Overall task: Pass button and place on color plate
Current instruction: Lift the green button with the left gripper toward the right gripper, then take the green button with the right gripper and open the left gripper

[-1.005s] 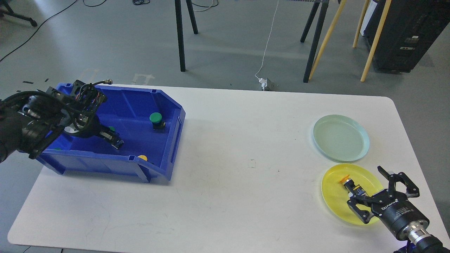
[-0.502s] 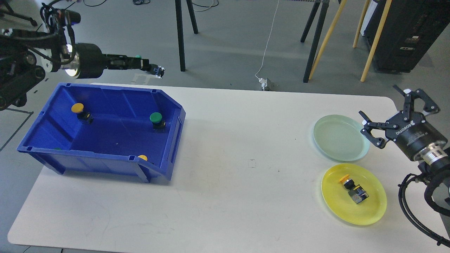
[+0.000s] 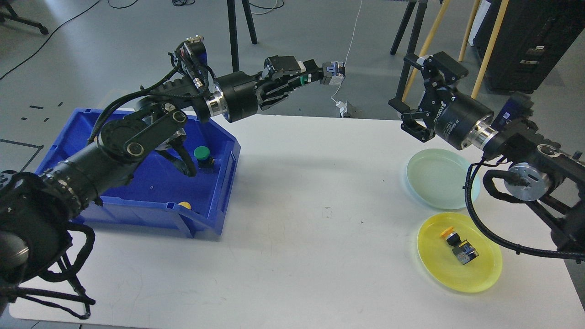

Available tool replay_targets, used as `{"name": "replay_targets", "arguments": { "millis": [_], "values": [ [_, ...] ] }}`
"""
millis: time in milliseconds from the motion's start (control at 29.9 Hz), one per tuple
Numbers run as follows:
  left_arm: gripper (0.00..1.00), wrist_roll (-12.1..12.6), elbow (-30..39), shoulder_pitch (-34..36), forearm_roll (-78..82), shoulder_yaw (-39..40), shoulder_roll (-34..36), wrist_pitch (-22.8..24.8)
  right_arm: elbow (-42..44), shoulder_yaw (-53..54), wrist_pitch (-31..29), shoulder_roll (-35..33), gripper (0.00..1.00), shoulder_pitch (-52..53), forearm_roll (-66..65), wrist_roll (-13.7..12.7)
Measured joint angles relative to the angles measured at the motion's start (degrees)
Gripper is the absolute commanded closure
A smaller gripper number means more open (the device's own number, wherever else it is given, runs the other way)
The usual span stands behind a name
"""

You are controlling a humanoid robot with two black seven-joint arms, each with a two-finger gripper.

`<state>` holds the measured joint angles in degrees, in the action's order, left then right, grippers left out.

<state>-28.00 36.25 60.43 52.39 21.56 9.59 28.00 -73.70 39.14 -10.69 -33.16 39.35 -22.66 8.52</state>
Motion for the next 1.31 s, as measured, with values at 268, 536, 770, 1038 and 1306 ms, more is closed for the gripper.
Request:
{"name": "replay_targets", "arguments": {
  "millis": [268,536,770,1038,1306],
  "values": [
    [0.82,0.0,-1.3,0.0,-0.1,0.0,-1.2,0.0,4.2,-2.9,1.5,7.1,0.01,2.5,-6.7,1.7],
    [0.82,0.0,-1.3,0.0,-0.1,0.0,-1.3,0.0,7.2,-3.2,1.9,10.8,0.01,4.2,-7.1,1.9],
    [0.82,0.0,-1.3,0.0,-0.2,0.0,-1.3,0.0,10.8,-5.2,1.9,15.1,0.01,7.4,-7.1,2.0],
    [0.82,0.0,-1.3,0.0,-0.3,0.0,-1.3,0.0,12.0,-5.6,3.8,17.7,0.13,8.7,-7.0,2.6],
    [0.82,0.0,-2.6,-0.1,-1.1,0.0,-1.5,0.0,11.5,-5.4,4.5,17.0,0.45,8.6,-7.0,2.6]
  ]
}}
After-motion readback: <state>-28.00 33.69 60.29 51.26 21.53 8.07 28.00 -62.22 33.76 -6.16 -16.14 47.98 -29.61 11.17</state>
